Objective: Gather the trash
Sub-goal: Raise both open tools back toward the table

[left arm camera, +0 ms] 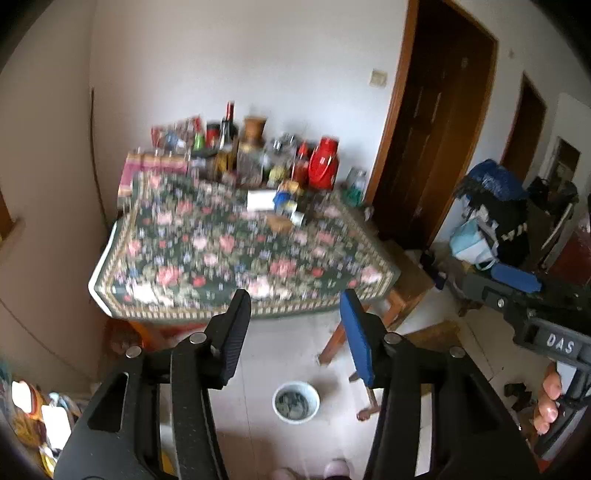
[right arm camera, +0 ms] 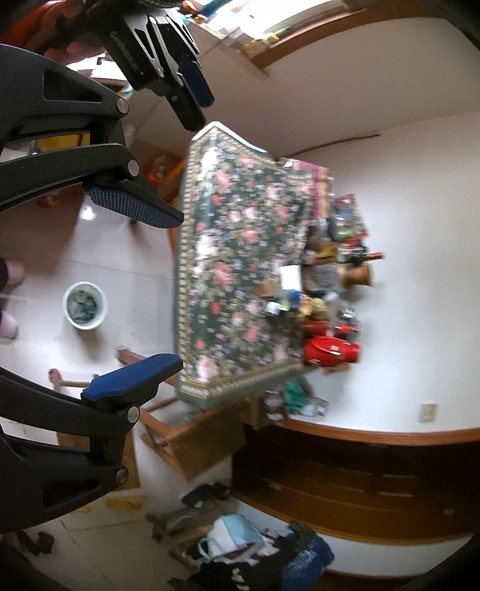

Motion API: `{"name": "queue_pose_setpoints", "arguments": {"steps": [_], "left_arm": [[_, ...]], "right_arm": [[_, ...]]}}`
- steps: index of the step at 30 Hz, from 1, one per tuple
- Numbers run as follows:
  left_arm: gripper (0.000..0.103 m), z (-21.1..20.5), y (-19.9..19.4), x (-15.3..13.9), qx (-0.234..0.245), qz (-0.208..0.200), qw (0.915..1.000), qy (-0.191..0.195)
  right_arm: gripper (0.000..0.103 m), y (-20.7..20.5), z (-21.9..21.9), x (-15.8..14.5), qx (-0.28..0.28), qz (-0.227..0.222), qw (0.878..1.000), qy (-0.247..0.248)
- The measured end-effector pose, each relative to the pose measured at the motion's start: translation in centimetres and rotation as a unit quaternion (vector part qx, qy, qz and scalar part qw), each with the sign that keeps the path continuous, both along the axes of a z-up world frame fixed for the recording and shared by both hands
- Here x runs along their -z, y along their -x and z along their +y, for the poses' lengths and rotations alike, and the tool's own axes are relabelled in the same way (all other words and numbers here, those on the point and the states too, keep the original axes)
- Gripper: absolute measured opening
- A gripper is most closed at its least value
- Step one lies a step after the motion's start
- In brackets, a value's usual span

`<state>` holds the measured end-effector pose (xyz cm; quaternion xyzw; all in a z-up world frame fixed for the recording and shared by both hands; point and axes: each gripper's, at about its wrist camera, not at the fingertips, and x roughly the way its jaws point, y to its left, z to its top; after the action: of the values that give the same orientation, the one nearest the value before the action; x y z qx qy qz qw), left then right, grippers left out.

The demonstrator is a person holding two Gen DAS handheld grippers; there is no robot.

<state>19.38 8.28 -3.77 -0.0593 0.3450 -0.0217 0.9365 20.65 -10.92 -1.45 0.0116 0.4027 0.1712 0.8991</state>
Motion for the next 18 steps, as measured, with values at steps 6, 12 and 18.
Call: {"name": "queue_pose_setpoints", "arguments": {"steps": [6, 12, 18], "left_arm": [[0.066, 1.0, 2.0, -3.5, 0.017, -0.056, 0.9983, -0.007], [0.097, 1.6, 1.7, -4.2, 0.006, -0.072, 0.9974, 0.003], [0.097, 1.6, -0.4, -3.8, 0.005, -0.064, 0.9979, -0.005]], "right_arm": [[0.077, 1.4, -0.3, -3.8, 0.034, -0.060, 0.998, -0.016], [0.094, 1.4, -0.6, -4.8, 0.056, -0.095, 0.994, -0.023], [0.094, -0.9, -0.6, -3.5, 0.063, -0.081, 0.994, -0.024]]}}
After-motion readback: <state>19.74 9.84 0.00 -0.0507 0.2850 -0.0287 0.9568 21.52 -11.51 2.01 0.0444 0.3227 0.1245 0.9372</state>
